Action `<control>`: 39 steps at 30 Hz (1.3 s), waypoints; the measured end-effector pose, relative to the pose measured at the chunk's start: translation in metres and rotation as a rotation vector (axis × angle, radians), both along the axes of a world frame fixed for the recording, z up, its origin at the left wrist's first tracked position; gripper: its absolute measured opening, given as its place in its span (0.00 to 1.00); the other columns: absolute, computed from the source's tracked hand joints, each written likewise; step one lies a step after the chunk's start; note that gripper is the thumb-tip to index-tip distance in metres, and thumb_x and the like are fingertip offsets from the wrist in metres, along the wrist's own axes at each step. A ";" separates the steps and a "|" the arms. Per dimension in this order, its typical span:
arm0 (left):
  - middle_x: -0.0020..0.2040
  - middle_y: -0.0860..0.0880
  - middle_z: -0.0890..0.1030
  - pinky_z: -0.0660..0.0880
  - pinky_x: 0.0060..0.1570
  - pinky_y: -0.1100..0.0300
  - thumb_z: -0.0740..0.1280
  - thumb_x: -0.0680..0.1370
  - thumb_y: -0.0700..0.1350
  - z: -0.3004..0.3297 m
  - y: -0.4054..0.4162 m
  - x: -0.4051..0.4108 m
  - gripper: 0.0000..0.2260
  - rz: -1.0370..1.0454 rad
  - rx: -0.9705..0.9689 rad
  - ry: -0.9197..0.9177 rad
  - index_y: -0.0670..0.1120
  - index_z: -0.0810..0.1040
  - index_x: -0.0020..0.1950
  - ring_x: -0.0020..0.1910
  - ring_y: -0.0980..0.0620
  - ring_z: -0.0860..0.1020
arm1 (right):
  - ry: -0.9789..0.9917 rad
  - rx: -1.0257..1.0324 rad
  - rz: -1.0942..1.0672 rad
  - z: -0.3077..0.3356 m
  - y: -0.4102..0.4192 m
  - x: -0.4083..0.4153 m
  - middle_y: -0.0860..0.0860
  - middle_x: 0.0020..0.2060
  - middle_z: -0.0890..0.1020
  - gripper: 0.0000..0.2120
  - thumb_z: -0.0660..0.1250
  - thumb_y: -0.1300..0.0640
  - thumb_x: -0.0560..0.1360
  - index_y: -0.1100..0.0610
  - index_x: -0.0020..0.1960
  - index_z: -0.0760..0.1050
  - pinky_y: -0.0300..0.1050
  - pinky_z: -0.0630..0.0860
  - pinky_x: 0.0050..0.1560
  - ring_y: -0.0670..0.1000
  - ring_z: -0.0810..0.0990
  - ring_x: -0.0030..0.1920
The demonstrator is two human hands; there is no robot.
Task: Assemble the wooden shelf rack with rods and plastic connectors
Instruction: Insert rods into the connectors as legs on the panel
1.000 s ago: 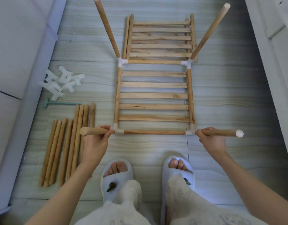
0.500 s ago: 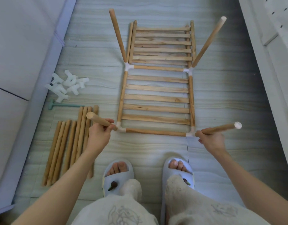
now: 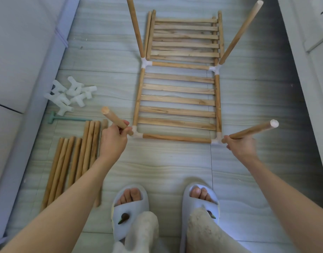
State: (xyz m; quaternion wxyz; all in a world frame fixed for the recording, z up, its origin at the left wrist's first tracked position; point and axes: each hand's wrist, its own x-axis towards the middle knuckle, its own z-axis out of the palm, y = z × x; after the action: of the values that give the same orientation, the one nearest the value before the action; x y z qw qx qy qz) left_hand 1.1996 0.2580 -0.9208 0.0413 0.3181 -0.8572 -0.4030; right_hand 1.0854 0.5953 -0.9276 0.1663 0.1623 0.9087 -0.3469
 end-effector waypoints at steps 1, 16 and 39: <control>0.41 0.52 0.79 0.69 0.41 0.63 0.65 0.78 0.44 -0.001 0.001 -0.001 0.07 0.007 -0.010 0.001 0.45 0.78 0.55 0.39 0.58 0.75 | -0.011 0.003 0.006 0.001 0.000 -0.002 0.58 0.38 0.83 0.09 0.66 0.58 0.73 0.63 0.43 0.82 0.42 0.72 0.41 0.54 0.81 0.42; 0.67 0.43 0.73 0.66 0.67 0.56 0.58 0.80 0.37 0.004 0.016 0.049 0.18 -0.036 0.233 -0.184 0.40 0.66 0.71 0.67 0.48 0.70 | -0.574 -0.321 -0.028 0.007 -0.049 0.049 0.57 0.49 0.78 0.18 0.63 0.54 0.78 0.66 0.62 0.71 0.49 0.75 0.53 0.57 0.78 0.51; 0.63 0.42 0.73 0.67 0.61 0.54 0.60 0.78 0.36 -0.055 -0.108 0.154 0.16 0.218 -0.048 -0.258 0.41 0.72 0.65 0.62 0.44 0.72 | -0.438 0.231 1.305 -0.003 -0.297 0.086 0.54 0.75 0.58 0.25 0.53 0.49 0.82 0.55 0.76 0.54 0.44 0.58 0.69 0.55 0.60 0.73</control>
State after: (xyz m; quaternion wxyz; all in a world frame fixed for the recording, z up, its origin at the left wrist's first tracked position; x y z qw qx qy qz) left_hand 1.3540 0.1498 -0.9758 -0.0178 0.4571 -0.8251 -0.3314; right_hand 1.1711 0.2985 -0.9302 0.5019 -0.3338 0.7971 -0.0366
